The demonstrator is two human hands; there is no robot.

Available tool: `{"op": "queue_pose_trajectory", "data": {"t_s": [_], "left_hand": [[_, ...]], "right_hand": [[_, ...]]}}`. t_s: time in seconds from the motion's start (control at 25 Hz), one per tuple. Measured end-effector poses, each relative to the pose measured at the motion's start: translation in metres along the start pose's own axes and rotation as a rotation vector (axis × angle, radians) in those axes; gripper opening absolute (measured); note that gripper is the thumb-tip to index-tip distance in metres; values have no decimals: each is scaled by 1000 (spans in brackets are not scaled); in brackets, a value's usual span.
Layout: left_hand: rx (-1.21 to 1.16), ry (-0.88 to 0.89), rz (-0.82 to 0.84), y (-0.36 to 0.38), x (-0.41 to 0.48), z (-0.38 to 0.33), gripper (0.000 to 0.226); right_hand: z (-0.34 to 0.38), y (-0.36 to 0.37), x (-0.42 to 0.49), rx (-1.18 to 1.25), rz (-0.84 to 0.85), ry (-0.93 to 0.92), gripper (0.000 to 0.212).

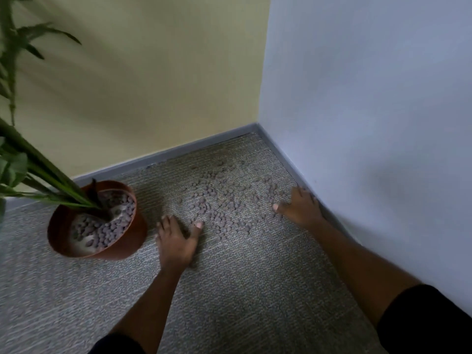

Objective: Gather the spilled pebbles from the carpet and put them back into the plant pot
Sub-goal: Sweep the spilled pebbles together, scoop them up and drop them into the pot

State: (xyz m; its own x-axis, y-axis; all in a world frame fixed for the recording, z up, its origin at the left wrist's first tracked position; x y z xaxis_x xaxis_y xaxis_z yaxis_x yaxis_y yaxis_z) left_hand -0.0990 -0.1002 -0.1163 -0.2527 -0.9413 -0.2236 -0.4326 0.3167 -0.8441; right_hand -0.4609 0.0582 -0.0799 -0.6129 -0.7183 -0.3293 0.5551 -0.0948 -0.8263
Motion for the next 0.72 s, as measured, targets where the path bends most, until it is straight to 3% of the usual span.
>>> {"op": "queue_pose_trajectory", "data": {"t_s": [0.12,0.28,0.4,0.52,0.6,0.72], "left_hand": [[121,35,-44,20,-11,-5,111],[148,144,-45,36,-16,-26,109],[40,273,-93,35,-17,-46,102],[-50,90,-246,11,5,-35,102],[-12,-24,-192,0,31,-13,110],[182,-26,-56,3,54,6,119]], "right_hand": [[-8,27,-7,-59,13,-42,103],[3,57,-33,-58,-129,-274,98],[-11,49,-24,22,-230,-209,102],[-26,44,4,21,-92,-42,120],[-22,52,14,-96,-15,-58,126],[0,71,13,-117,-34,-169,120]]}}
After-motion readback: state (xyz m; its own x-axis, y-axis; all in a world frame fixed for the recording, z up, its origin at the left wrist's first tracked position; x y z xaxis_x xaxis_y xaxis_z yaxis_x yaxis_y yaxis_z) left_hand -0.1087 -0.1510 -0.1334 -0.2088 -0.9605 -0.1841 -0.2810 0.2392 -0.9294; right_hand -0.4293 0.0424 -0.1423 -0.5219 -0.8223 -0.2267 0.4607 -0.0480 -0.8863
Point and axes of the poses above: each hand's wrist, its own x-axis towards the middle knuckle, its own y-axis out of the palm, z = x × y, the point moved 7 cm from there along x, towards the middle knuckle, and after that the axes turned 5 degrees about x, right-handed, at the moved point
